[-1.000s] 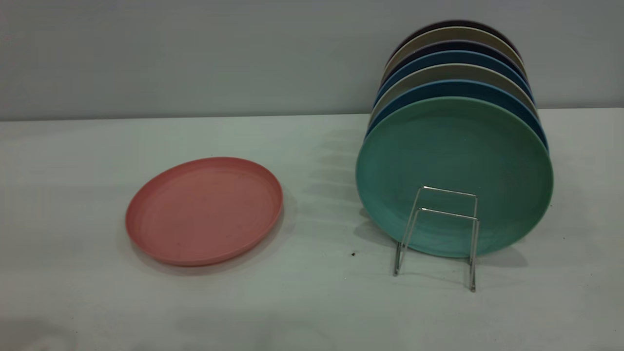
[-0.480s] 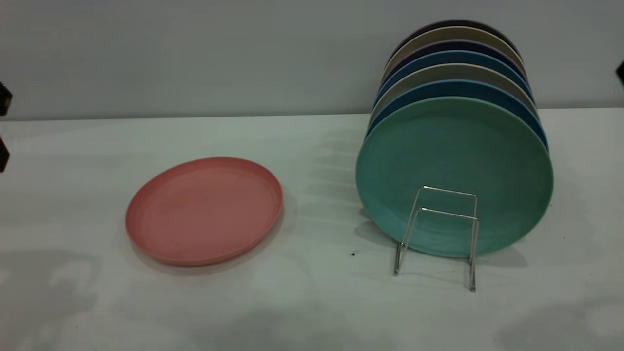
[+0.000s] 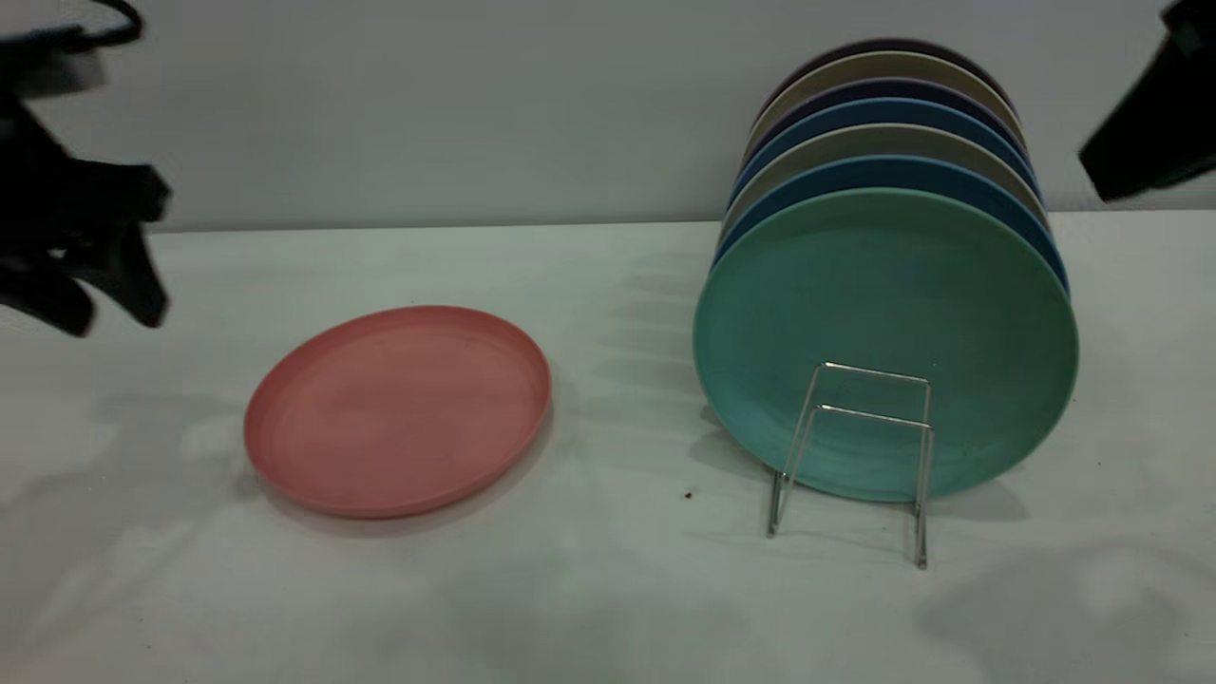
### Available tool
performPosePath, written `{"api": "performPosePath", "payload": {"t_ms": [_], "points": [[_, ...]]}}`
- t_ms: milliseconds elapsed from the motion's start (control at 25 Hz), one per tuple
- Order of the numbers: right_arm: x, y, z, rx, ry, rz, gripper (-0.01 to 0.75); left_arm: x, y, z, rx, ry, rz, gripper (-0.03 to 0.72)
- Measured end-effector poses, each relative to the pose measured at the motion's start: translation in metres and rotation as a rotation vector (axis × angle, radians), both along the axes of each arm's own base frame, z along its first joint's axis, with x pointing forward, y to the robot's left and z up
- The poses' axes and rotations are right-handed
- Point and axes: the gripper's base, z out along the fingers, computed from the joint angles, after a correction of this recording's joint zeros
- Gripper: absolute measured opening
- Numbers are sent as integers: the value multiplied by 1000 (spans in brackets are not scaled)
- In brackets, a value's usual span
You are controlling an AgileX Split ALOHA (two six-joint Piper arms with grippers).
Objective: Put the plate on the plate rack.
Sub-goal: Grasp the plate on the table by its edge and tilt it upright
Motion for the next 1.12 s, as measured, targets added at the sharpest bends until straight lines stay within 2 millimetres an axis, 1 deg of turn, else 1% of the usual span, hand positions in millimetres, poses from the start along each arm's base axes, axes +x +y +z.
{"api": "performPosePath", "payload": {"t_ms": [80, 160, 320, 480, 640, 800, 1120], "points": [[2, 2, 3, 11, -12, 12, 249, 11, -2, -13, -21, 28, -17, 473], [5, 4, 5, 25, -22, 22, 249, 20, -2, -23, -31, 49, -27, 473], [9, 9, 8, 64, -38, 40, 250, 34, -2, -48, -35, 96, -36, 472], [15, 14, 2, 92, -36, 64, 250, 43, -2, -67, -38, 128, -38, 472], [23, 19, -9, 112, -21, 76, 250, 53, -2, -78, -43, 132, -36, 472], [29, 22, -18, 114, -5, 95, 250, 58, -4, -83, -66, 128, -31, 467], [30, 23, -18, 116, -17, 107, 250, 65, -10, -94, -135, 114, -51, 446]]}}
